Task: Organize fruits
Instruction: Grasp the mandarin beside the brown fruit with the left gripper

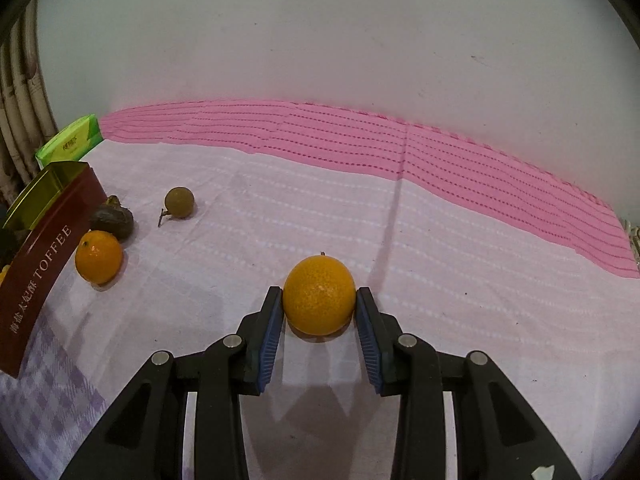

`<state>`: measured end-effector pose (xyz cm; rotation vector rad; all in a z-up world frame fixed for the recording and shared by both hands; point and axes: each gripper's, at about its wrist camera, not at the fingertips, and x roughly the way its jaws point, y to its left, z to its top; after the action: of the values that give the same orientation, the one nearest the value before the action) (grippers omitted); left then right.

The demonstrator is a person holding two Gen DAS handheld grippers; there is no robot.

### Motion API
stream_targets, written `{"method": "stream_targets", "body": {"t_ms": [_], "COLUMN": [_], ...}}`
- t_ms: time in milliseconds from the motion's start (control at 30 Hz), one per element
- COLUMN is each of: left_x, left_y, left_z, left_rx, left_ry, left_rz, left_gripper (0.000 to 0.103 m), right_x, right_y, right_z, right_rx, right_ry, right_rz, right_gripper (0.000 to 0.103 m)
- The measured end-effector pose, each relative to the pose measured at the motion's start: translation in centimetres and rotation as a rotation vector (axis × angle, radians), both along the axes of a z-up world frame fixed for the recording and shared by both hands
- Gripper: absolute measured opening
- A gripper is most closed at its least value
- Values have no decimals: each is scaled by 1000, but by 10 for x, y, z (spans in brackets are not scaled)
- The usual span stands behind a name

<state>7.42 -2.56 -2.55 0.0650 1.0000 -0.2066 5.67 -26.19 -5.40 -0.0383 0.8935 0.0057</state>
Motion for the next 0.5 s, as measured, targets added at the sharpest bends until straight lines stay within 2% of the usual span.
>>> {"method": "stream_targets", "body": {"t_ms": [167, 367, 500], "left_x": [14, 27, 33], "left_y": [-15, -22, -24], "left_z": [-16, -39, -47], "left_rx": [-15, -24, -34], "left_ry": [35, 94, 118], "left_rz": [7, 21, 26], "left_gripper": [68, 61, 60], "right_x": [-2, 0, 1], "right_y": [-10, -13, -12], "right_z": [-3, -4, -5], "right_rx": [28, 37, 37], "right_ry": [27, 36, 37], "right_rz": [1, -2, -1], "right_gripper": [34, 34, 34]}}
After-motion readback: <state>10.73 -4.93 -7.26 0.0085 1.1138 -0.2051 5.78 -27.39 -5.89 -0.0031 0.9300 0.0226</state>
